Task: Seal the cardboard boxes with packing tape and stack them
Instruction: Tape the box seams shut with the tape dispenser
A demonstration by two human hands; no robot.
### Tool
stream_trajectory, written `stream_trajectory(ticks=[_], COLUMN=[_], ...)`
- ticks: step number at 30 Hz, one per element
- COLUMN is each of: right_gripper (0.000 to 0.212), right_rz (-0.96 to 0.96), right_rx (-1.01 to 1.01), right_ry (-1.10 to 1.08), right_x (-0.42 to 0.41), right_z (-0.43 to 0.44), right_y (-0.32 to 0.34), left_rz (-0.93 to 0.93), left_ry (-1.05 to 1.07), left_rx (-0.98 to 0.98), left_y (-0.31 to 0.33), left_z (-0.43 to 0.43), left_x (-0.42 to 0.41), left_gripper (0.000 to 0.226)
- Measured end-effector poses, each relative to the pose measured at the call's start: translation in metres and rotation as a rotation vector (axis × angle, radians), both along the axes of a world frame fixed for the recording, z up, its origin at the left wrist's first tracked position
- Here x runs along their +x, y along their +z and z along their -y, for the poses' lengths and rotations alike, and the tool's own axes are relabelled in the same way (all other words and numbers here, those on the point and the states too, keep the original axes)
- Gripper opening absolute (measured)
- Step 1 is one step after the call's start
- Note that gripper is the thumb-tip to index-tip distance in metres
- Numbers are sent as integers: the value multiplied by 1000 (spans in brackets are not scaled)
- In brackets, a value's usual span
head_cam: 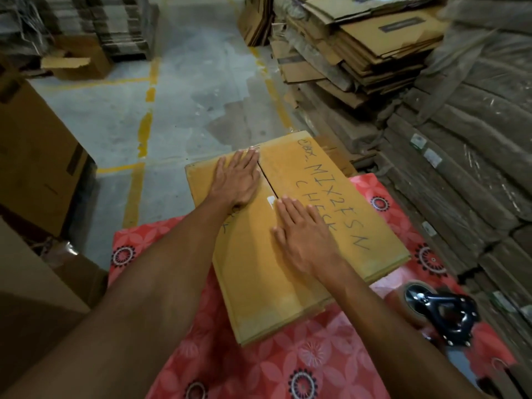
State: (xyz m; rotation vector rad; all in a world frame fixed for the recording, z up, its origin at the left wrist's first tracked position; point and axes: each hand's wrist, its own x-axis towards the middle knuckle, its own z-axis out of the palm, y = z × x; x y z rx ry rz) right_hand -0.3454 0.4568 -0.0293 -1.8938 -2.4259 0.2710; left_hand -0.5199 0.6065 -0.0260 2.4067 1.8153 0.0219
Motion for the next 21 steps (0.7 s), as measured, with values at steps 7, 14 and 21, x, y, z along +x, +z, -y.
stream_trajectory(ticks=[7,14,21], right_gripper=[70,64,65], right_rz=[12,35,-42], right_rx=[-1,-50,121], right_ry=[-17,98,20], right_x=[7,20,47], right_z=[29,37,133], right_y=[-1,7,-9], left_rz=[-18,31,-5], left_ry=[-103,-141,-96], left_rx=[6,14,20], left_y=[1,-7,-9], left_z=[67,150,154], left_x=[28,30,32], left_gripper=[58,56,57])
